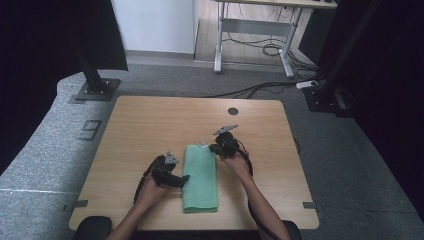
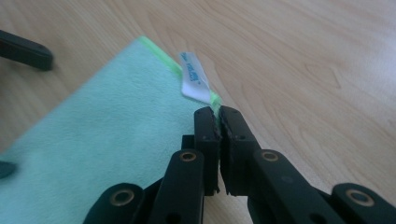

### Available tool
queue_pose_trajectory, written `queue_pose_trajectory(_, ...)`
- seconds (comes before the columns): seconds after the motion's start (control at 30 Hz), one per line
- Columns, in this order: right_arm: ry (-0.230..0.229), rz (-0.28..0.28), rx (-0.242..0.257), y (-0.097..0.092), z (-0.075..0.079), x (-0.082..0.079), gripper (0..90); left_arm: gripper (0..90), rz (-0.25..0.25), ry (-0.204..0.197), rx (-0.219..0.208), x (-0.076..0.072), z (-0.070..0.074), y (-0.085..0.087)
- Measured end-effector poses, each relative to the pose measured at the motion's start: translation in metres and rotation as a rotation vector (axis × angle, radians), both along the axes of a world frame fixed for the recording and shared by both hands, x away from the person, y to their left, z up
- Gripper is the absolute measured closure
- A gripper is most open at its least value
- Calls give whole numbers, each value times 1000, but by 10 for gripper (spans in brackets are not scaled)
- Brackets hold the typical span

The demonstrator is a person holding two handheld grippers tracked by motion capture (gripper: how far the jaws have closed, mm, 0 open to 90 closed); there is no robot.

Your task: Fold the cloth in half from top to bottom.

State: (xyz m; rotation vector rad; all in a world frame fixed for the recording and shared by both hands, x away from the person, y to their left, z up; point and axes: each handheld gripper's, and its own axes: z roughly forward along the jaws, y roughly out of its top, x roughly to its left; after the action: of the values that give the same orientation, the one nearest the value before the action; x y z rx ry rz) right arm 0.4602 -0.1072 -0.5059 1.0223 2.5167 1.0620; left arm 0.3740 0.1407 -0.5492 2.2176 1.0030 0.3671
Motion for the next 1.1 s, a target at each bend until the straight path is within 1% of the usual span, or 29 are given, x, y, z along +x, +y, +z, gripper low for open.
queue_pose_trajectory(0.2, -50, 55, 26, 3, 20, -18, 853, 43, 4, 0, 2, 0, 0, 0)
queue_pose_trajectory(0.27, -59, 72, 34, 2, 26, -26, 854, 43, 6, 0, 1, -1, 0, 0)
queue_pose_trajectory(0.37, -78, 95, 43, -1, 34, -36, 853, 43, 7, 1, 2, -1, 0, 0)
queue_pose_trajectory(0.47, -85, 108, 54, -6, 38, -45, 852, 43, 10, 1, 2, -1, 0, 0)
queue_pose_trajectory(0.8, -88, 151, 89, -21, 45, -79, 852, 43, 18, 1, 2, -2, 0, -1)
queue_pose_trajectory(0.93, -87, 171, 104, -24, 47, -92, 852, 43, 20, 1, 2, -2, 0, -1)
queue_pose_trajectory(1.1, -86, 196, 113, -27, 47, -107, 852, 43, 21, 2, 3, -2, 0, -1)
